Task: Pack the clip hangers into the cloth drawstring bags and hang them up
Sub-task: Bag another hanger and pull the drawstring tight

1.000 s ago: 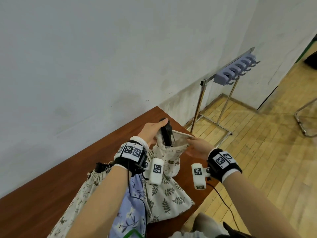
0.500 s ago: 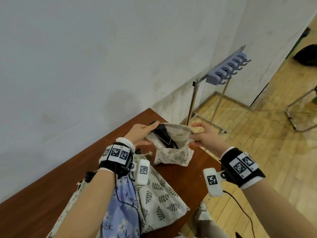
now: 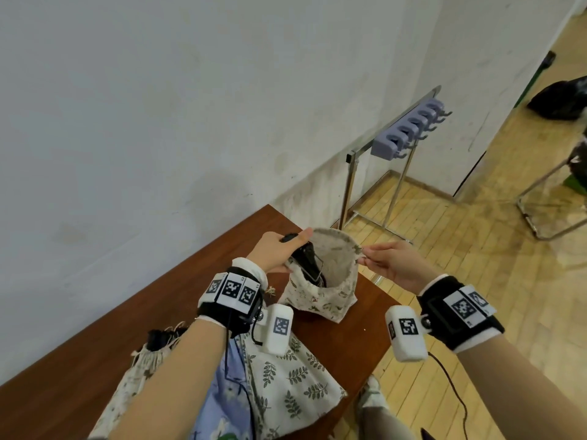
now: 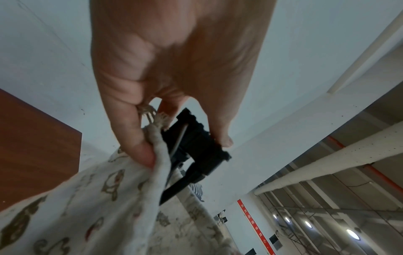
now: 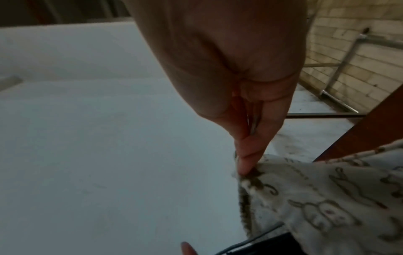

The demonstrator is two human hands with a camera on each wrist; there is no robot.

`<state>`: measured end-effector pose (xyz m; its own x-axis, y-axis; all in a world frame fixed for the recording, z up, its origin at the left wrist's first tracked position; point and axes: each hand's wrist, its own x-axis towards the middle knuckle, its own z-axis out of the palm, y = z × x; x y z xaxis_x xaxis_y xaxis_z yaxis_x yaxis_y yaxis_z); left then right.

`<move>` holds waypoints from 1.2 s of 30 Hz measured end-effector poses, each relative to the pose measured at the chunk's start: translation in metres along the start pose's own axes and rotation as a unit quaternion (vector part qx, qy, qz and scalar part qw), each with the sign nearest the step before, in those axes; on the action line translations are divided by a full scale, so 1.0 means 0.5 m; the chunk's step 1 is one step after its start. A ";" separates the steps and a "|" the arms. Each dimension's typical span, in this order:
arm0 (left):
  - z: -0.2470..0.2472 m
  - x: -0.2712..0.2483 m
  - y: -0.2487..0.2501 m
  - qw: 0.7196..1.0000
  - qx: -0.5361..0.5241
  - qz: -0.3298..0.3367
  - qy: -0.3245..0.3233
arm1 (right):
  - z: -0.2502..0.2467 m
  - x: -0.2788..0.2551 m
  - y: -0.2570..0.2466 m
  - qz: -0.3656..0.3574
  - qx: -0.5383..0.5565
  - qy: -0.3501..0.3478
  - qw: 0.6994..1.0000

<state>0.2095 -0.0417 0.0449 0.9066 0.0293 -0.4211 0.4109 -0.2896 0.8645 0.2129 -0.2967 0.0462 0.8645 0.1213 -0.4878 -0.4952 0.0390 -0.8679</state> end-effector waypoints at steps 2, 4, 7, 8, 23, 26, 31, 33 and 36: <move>0.014 -0.002 0.005 1.000 -0.003 0.004 0.006 | -0.005 -0.005 0.001 -0.011 -0.030 -0.001 0.999; 0.024 -0.003 0.010 1.000 -0.009 -0.001 0.010 | -0.011 -0.008 0.005 -0.024 -0.070 0.009 0.997; 0.038 -0.002 0.014 1.000 -0.017 -0.002 0.009 | -0.021 -0.010 0.018 -0.032 -0.088 0.007 0.996; 0.042 -0.003 0.015 1.000 -0.021 -0.001 0.008 | -0.023 -0.011 0.022 -0.031 -0.096 0.010 0.995; 0.054 0.008 0.038 0.998 -0.058 -0.031 0.013 | -0.046 -0.025 0.044 -0.025 -0.376 0.058 0.924; 0.055 0.009 0.045 0.998 -0.060 -0.031 0.015 | -0.062 -0.019 0.042 -0.008 -0.309 0.067 0.949; 0.065 0.005 0.046 0.997 -0.071 -0.038 0.017 | -0.067 -0.027 0.021 -0.030 -0.049 0.028 0.998; 0.072 0.004 0.041 0.996 -0.078 -0.035 0.019 | -0.055 -0.043 -0.009 -0.009 0.068 -0.043 0.997; 0.076 0.003 0.037 0.995 -0.089 -0.026 0.034 | -0.027 -0.084 -0.075 -0.024 0.105 -0.100 0.989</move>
<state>0.2148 -0.0834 0.0501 0.8854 0.1057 -0.4526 0.4629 -0.1128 0.8792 0.1962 -0.3165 0.0983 0.8634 0.3075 -0.4000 -0.4792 0.2515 -0.8409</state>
